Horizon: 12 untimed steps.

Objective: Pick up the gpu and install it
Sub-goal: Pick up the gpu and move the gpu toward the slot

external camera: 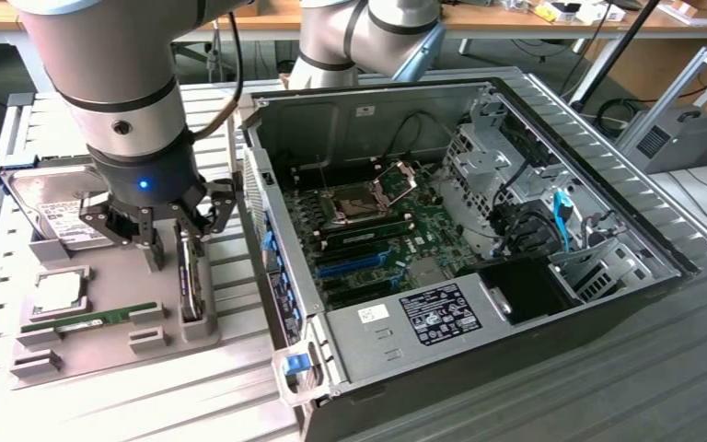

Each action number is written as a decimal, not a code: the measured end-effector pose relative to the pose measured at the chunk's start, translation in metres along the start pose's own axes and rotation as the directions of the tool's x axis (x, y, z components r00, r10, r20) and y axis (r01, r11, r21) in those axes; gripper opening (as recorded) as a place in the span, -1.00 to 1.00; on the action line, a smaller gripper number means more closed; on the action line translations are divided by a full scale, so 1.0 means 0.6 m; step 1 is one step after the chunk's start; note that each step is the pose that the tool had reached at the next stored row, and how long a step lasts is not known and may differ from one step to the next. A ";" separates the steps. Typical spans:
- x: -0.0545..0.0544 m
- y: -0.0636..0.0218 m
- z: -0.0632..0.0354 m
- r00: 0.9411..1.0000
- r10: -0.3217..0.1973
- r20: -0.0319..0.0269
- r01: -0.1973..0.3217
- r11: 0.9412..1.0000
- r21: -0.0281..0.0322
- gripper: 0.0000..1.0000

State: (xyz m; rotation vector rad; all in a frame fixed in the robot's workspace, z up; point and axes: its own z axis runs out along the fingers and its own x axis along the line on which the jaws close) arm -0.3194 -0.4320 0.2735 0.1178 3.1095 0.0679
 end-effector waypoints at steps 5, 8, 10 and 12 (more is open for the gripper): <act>0.000 -0.001 0.010 1.000 0.000 0.000 0.000 1.000 0.000 -0.04; 0.001 -0.001 0.020 1.000 0.000 0.000 0.000 1.000 0.000 -0.04; 0.001 -0.001 0.027 1.000 0.000 0.000 0.000 1.000 0.000 -0.04; 0.001 -0.002 0.033 1.000 0.000 0.000 0.000 1.000 0.000 -0.04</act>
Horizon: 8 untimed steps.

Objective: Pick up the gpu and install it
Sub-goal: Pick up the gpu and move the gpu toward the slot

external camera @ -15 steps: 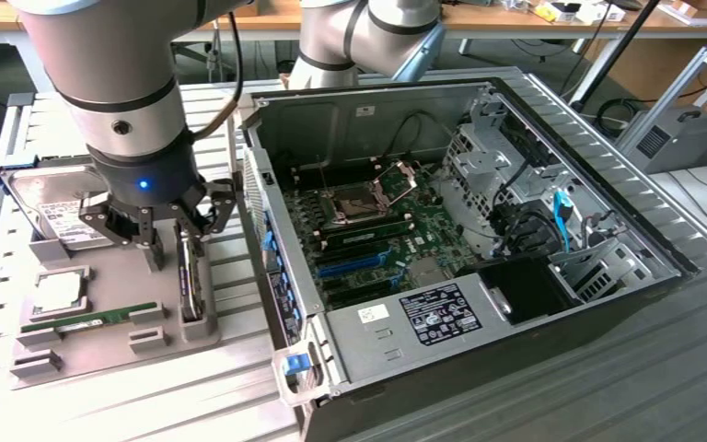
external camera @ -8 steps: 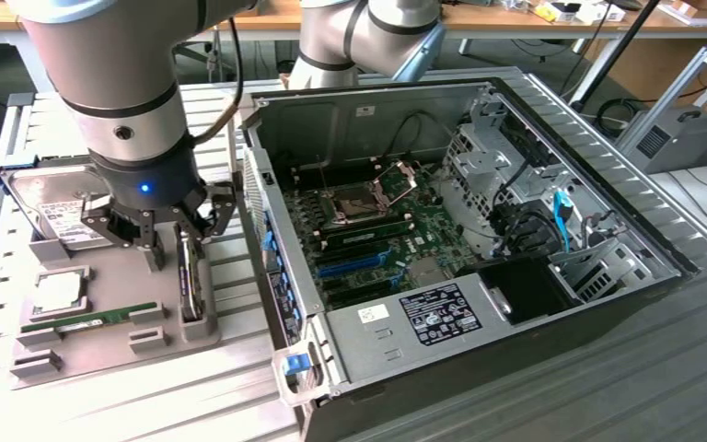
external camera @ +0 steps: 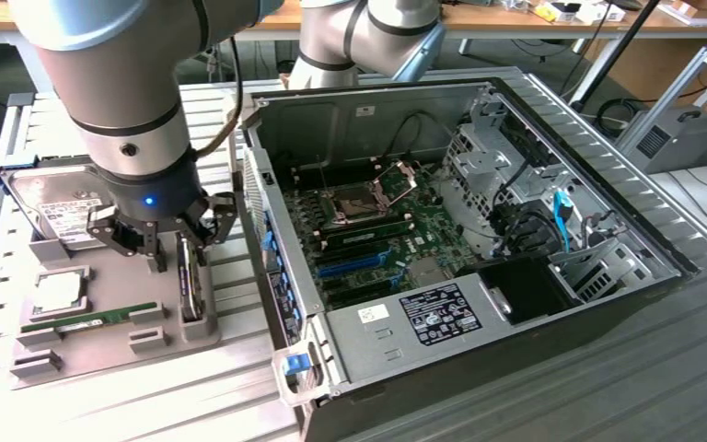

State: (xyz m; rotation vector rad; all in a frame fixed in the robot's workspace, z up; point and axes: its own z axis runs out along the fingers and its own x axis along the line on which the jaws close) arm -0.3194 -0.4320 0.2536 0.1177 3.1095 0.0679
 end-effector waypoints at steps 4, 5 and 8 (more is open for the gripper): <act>0.000 0.000 0.010 1.000 0.000 0.000 0.000 1.000 0.000 -0.04; 0.000 -0.001 0.012 1.000 0.000 0.000 0.000 1.000 0.000 -0.04; 0.000 -0.001 0.015 1.000 0.000 0.000 0.000 1.000 0.000 -0.04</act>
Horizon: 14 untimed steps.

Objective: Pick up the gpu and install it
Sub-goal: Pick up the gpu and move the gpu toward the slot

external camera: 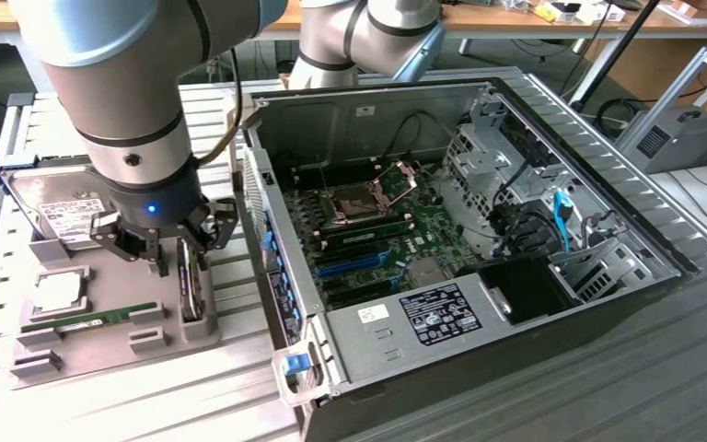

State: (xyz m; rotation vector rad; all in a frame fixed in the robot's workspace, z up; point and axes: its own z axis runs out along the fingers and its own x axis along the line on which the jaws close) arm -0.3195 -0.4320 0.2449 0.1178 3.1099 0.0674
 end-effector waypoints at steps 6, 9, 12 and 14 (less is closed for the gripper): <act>0.000 0.000 0.006 1.000 0.000 0.000 0.000 1.000 0.000 -0.04; 0.000 0.000 0.006 1.000 0.000 0.000 0.000 1.000 0.000 -0.04; 0.000 0.000 0.007 1.000 0.000 0.000 0.000 1.000 0.000 -0.04; -0.001 0.000 0.007 1.000 0.000 0.000 0.000 1.000 0.000 -0.04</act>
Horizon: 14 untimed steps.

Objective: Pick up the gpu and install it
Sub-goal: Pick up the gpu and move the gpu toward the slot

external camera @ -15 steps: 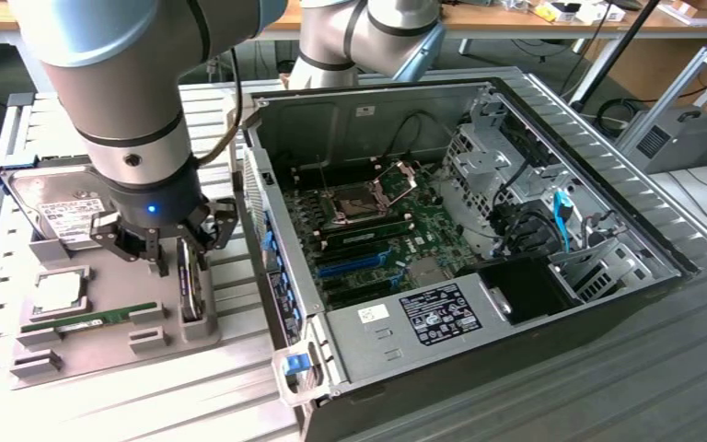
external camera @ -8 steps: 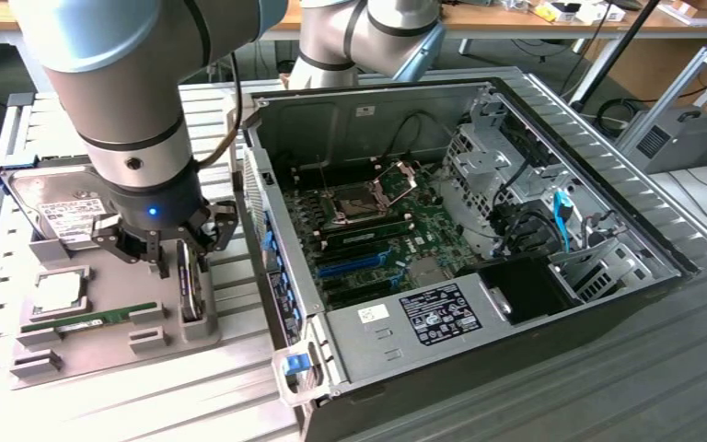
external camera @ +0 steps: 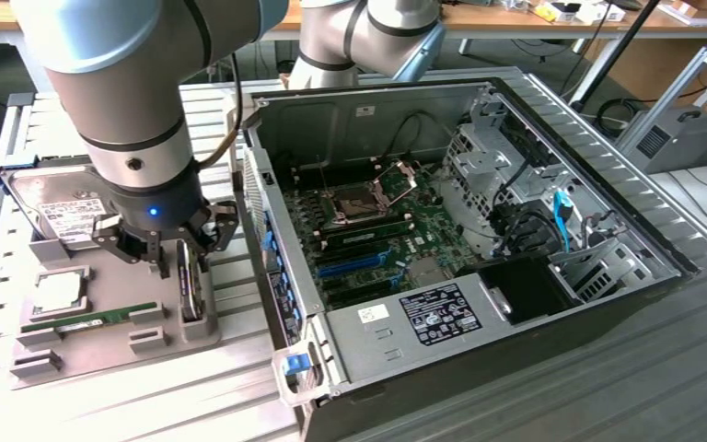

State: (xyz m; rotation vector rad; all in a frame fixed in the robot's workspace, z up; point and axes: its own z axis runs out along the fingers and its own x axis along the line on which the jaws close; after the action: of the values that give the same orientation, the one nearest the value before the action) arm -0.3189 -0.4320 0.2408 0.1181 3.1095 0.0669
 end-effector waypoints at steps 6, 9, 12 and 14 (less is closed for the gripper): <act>0.000 0.000 0.000 1.000 0.002 0.000 -0.002 1.000 0.000 -0.04; 0.000 0.000 0.000 1.000 0.002 0.000 -0.002 1.000 0.000 -0.04; 0.000 0.000 0.000 1.000 0.002 0.000 -0.002 1.000 0.000 -0.04; 0.000 0.000 0.000 1.000 0.002 0.000 -0.002 1.000 0.000 -0.04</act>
State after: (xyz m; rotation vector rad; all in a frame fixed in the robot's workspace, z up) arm -0.3187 -0.4320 0.2406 0.1213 3.1094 0.0668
